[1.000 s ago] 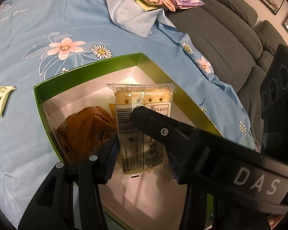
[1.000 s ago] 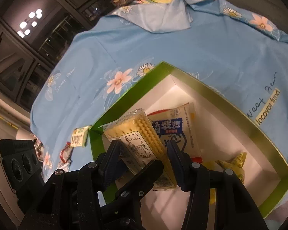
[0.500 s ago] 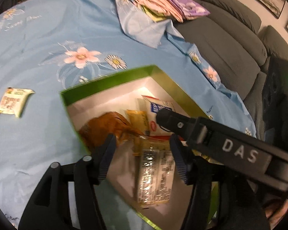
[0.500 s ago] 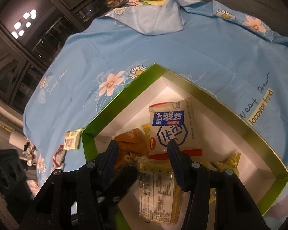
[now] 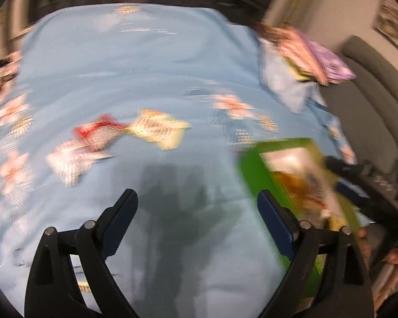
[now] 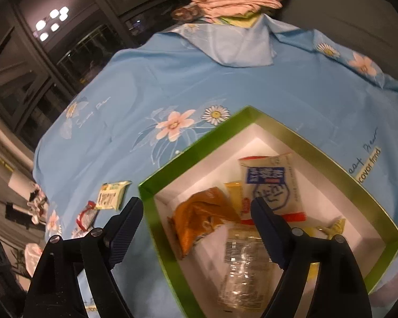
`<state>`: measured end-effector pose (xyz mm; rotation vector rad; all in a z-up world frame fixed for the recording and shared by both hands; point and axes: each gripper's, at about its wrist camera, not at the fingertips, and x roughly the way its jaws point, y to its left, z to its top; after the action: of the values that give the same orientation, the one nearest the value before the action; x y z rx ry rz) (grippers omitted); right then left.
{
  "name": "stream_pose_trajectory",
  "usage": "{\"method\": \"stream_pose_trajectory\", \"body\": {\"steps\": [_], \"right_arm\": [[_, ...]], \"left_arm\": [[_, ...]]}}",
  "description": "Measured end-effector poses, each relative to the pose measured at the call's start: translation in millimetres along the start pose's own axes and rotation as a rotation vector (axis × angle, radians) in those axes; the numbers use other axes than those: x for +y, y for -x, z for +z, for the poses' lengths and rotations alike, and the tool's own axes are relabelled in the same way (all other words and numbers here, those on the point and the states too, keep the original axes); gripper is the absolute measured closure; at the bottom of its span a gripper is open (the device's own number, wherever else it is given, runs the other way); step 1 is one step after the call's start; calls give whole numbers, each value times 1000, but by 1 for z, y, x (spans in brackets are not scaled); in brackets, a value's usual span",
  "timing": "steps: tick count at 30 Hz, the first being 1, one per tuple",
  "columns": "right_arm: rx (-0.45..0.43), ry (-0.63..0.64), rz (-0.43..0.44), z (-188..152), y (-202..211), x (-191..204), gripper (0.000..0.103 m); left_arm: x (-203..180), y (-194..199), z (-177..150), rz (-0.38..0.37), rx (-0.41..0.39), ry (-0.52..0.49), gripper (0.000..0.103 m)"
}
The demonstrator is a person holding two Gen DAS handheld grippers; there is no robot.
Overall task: Organize snacks
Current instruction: 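Move the right gripper back to the pile toward the white packet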
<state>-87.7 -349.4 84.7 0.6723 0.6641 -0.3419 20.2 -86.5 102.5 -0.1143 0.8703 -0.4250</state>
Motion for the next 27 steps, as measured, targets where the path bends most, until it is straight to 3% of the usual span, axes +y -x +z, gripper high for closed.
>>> {"method": "stream_pose_trajectory", "body": {"steps": [4, 10, 16, 23, 27], "right_arm": [[5, 81, -12, -8, -6, 29, 18], [-8, 244, -108, -26, -20, 79, 17], [28, 398, -165, -53, -40, 118, 17], [54, 511, -126, -81, -59, 168, 17], [149, 517, -56, -89, -83, 202, 17]], "left_arm": [[54, 11, -8, 123, -11, 102, 4], [121, 19, -17, 208, -17, 276, 3], [148, 16, -13, 367, -22, 324, 3], [179, 23, -13, 369, -19, 391, 3], [196, 25, -14, 350, -3, 441, 3]]}}
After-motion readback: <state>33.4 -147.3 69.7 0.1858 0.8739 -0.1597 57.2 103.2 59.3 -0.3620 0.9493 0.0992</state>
